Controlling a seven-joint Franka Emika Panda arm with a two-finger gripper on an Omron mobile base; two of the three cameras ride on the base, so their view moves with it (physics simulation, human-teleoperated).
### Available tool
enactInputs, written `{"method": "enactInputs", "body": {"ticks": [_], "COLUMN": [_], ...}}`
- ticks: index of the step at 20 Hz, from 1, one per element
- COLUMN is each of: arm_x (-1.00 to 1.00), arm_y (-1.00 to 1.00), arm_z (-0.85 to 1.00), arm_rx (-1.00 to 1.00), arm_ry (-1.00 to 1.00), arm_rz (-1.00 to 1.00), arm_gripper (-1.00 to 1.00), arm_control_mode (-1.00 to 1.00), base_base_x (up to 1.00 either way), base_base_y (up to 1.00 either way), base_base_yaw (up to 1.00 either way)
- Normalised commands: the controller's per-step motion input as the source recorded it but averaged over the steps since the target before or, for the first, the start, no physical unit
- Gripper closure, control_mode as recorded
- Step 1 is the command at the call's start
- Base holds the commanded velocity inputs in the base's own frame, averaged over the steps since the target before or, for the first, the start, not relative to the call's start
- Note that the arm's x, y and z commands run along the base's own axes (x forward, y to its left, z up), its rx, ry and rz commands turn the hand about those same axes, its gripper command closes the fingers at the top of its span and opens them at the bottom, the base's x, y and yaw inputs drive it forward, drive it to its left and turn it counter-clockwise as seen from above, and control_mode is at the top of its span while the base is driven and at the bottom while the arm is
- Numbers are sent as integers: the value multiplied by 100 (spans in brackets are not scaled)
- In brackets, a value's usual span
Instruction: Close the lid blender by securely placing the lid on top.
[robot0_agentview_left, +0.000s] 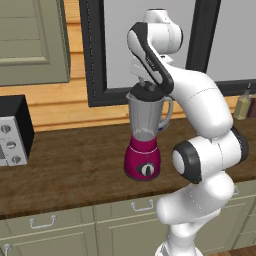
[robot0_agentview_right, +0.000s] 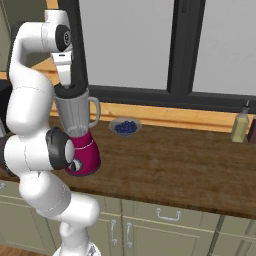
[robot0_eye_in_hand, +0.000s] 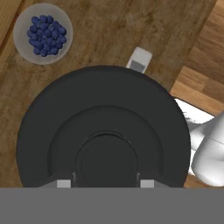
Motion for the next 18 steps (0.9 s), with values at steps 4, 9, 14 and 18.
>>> {"method": "enactInputs", "body": {"ticks": [4, 9, 14, 18], "arm_x": [0, 3, 16, 17], "arm_y": [0, 0, 5, 20], "arm_z": [0, 0, 0, 0], "arm_rx": [-1, 0, 0, 0], "arm_ry": [-2, 0, 0, 0], "arm_rz": [0, 0, 0, 0], "arm_gripper": [100, 100, 100, 100], "arm_control_mode": [-100, -100, -100, -100], "base_base_x": [0, 0, 0, 0], "base_base_y": [0, 0, 0, 0], "base_base_yaw": [0, 0, 0, 0]}}
